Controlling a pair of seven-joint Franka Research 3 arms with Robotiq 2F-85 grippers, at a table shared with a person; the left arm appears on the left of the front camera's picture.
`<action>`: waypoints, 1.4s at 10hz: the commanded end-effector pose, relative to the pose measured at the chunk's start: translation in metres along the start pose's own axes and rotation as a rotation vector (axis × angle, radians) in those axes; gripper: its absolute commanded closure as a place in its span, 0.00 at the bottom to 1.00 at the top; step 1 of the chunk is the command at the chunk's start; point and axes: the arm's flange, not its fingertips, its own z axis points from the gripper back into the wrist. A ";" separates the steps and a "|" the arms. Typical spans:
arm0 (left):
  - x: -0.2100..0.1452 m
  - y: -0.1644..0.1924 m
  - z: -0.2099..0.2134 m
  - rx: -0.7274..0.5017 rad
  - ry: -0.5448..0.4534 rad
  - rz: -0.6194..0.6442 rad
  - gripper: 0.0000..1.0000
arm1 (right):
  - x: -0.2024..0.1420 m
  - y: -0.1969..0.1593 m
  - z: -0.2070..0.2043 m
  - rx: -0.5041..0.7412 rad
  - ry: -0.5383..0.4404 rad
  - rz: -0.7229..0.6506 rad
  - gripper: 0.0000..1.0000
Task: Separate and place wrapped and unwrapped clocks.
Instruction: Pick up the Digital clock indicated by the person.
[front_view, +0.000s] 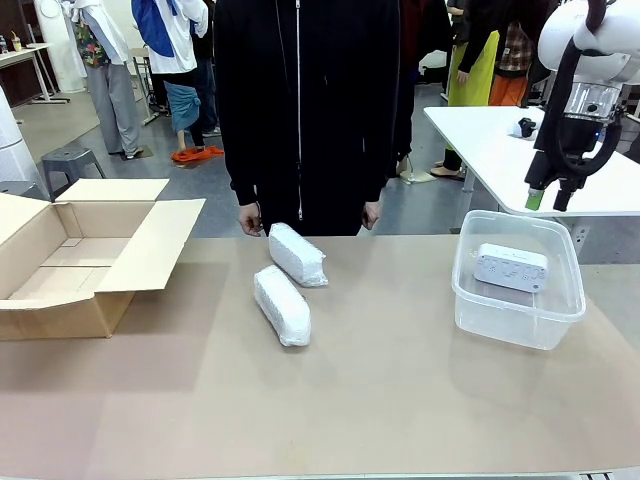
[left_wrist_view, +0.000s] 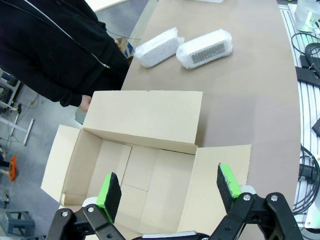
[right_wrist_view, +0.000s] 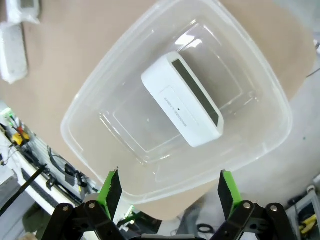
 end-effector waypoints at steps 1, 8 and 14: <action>-0.002 0.001 0.001 0.003 -0.021 -0.019 0.00 | -0.005 0.007 -0.001 0.022 -0.070 0.044 0.00; -0.002 0.001 0.001 0.003 -0.021 -0.019 0.00 | -0.031 -0.009 -0.004 0.256 -0.528 0.184 0.00; -0.002 0.001 0.001 0.003 -0.021 -0.019 0.00 | -0.064 -0.045 -0.024 0.153 -0.879 0.402 0.00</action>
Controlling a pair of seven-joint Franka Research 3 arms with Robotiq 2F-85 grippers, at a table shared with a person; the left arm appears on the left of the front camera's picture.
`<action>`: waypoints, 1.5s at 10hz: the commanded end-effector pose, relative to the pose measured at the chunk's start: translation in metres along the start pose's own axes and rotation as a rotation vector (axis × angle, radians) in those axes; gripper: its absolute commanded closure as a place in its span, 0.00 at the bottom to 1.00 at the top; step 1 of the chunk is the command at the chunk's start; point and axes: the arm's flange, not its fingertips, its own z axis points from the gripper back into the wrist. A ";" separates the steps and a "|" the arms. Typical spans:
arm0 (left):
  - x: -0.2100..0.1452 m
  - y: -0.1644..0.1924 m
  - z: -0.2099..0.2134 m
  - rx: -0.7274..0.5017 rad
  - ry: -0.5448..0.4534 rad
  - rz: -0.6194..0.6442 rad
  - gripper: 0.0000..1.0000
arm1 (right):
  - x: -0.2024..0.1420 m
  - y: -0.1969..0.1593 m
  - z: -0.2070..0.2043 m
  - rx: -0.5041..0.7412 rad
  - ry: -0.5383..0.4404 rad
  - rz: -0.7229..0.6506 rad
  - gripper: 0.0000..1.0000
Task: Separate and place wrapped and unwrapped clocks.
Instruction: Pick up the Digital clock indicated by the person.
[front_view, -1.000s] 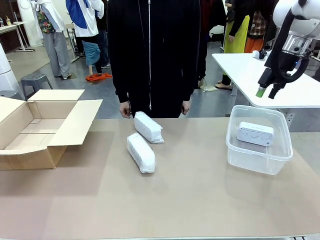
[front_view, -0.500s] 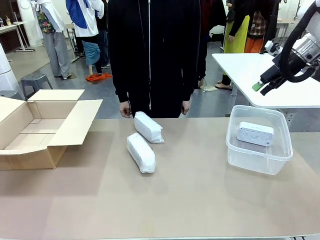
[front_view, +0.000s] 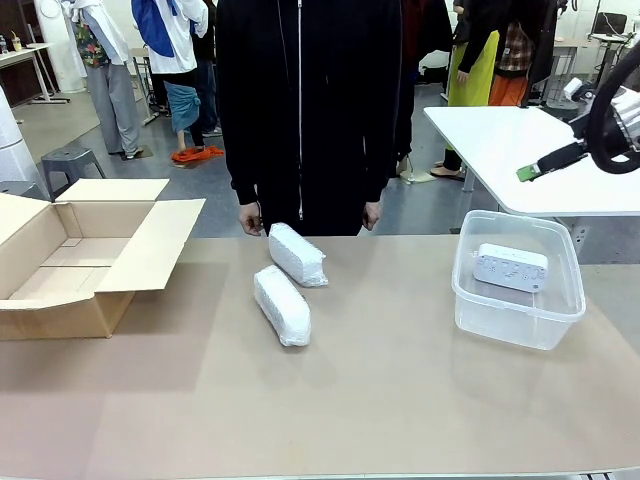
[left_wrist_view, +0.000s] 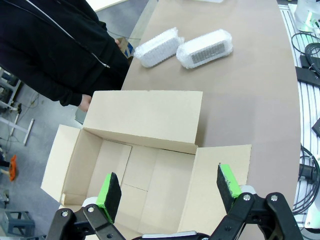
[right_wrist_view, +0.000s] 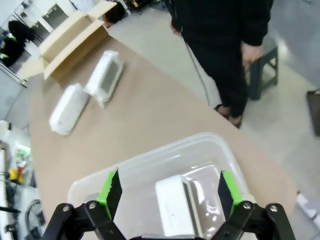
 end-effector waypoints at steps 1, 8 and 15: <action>-0.002 0.001 0.000 0.003 -0.022 -0.019 0.00 | -0.020 0.007 0.002 -0.043 -0.085 0.111 0.00; -0.002 0.001 0.000 0.003 -0.022 -0.019 0.00 | -0.002 0.029 0.021 0.119 -0.305 0.477 0.00; -0.002 0.001 0.000 0.003 -0.022 -0.019 0.00 | 0.005 0.039 0.006 0.234 -0.310 0.481 0.00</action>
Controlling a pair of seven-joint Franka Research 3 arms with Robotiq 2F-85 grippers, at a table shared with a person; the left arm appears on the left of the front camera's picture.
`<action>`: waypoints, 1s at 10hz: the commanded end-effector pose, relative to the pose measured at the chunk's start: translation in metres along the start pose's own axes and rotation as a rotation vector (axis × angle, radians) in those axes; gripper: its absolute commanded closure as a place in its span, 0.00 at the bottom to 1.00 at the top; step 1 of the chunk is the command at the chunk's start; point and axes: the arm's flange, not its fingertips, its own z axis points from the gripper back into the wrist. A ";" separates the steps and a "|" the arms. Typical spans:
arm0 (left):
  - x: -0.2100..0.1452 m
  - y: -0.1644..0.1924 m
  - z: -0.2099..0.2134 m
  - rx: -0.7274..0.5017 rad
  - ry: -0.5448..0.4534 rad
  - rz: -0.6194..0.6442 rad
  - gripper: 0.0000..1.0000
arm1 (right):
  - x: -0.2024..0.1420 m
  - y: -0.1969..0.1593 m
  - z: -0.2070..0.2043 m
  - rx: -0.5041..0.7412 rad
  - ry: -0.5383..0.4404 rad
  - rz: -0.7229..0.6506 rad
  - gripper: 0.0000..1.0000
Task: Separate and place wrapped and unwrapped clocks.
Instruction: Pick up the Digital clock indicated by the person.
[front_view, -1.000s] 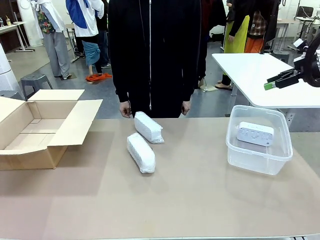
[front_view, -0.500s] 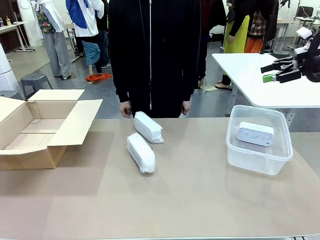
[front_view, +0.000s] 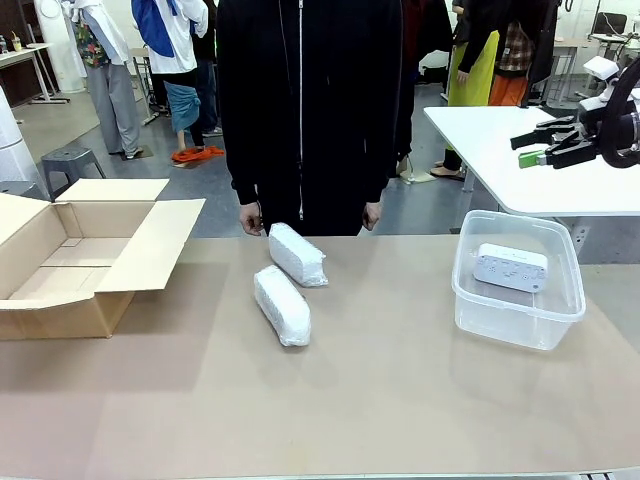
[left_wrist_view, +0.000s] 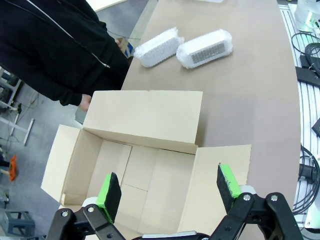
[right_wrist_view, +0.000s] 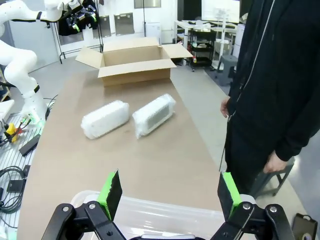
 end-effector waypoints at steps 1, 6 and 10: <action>-0.002 0.001 0.000 0.003 -0.022 -0.019 0.00 | -0.001 0.001 -0.002 0.026 0.016 -0.033 0.00; -0.002 0.001 0.000 0.003 -0.022 -0.019 0.00 | -0.008 0.013 -0.023 0.117 0.124 -0.055 0.00; -0.002 0.001 0.000 0.003 -0.022 -0.019 0.00 | -0.019 0.015 -0.015 0.077 0.422 -0.043 0.00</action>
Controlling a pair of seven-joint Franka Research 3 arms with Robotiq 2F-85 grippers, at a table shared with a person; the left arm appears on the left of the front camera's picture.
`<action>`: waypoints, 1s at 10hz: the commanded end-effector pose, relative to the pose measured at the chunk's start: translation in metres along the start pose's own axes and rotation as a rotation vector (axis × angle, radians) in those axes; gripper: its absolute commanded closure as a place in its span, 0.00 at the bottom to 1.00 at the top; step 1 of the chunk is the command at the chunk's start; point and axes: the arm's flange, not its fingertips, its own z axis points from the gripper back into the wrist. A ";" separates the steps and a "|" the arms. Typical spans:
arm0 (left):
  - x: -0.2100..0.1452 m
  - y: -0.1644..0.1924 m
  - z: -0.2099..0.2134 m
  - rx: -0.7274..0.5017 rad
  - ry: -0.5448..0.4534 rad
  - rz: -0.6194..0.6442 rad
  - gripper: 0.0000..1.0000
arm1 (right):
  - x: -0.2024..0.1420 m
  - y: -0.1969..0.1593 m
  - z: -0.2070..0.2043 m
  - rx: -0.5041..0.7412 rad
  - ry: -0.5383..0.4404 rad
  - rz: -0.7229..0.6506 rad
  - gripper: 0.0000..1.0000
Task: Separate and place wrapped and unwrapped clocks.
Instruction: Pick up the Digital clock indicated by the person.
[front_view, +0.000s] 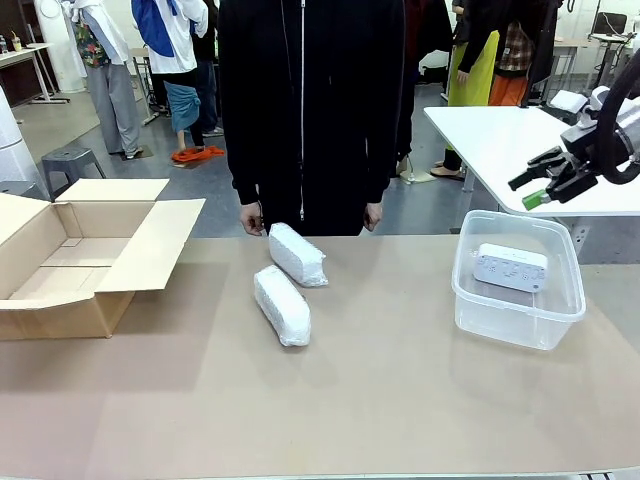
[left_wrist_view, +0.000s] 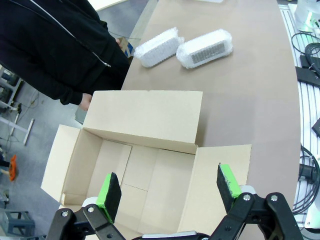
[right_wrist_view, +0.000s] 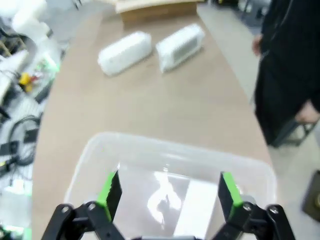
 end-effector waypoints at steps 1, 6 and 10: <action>-0.002 0.001 0.000 0.003 -0.022 -0.019 0.00 | -0.001 0.002 0.006 -0.049 0.077 -0.037 0.00; -0.002 0.001 0.000 0.003 -0.022 -0.019 0.00 | -0.006 -0.003 0.019 -0.078 -0.005 -0.128 0.00; -0.002 0.001 0.000 0.003 -0.022 -0.019 0.00 | -0.006 -0.001 0.027 -0.104 -0.026 -0.115 0.00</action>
